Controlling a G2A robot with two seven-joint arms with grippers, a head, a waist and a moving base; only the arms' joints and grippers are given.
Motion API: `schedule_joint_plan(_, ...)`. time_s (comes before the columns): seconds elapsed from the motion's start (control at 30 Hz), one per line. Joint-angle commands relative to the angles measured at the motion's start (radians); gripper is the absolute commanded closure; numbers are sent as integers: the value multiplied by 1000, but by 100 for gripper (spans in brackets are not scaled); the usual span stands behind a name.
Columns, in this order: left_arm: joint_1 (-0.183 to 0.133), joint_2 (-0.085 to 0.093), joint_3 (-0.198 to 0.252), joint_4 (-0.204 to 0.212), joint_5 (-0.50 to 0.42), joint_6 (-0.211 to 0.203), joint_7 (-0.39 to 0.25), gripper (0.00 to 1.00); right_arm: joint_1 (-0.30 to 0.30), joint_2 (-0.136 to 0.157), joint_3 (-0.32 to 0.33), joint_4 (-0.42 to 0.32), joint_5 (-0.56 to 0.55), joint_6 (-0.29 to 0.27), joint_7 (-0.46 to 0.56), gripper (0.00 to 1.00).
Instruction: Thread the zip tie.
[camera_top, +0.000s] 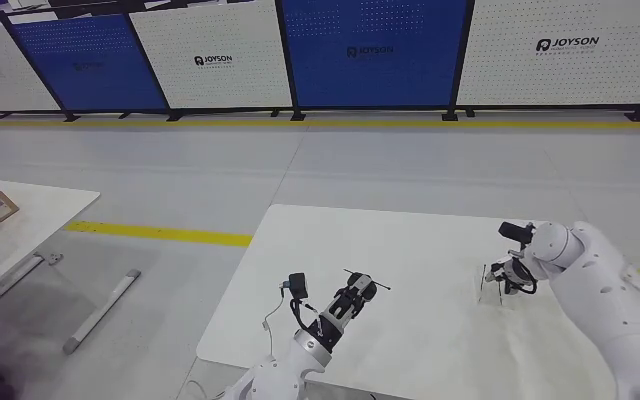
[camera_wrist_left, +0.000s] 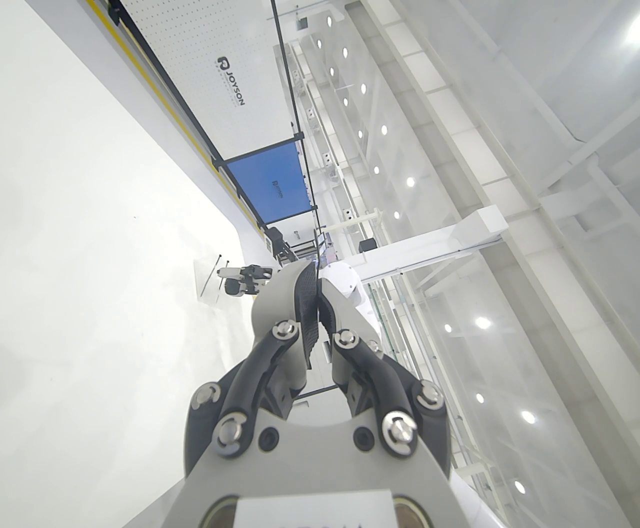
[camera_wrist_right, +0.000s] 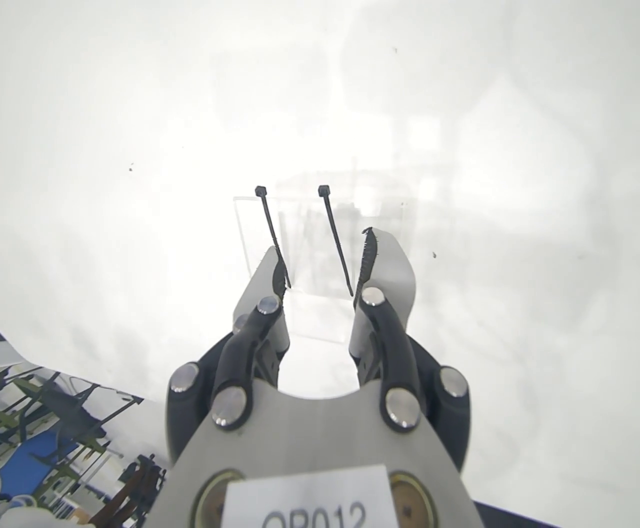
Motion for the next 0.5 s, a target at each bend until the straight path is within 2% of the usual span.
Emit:
schedule_joint_plan(0.0, 0, 0, 0, 0, 0, 0, 0, 100, 5, -6, -4, 15, 0, -3, 0, 69)
schedule_joint_plan(0.33, 0, 0, 0, 0, 0, 0, 0, 100, 31, -36, -21, 87, -3, -5, -8, 68)
schedule_joint_plan(0.37, 0, 0, 0, 0, 0, 0, 0, 100, 34, -39, -23, 95, -4, -6, -10, 69)
schedule_joint_plan(0.47, 0, 0, 0, 0, 0, 0, 0, 100, 41, -48, -27, 116, -5, -7, -13, 80)
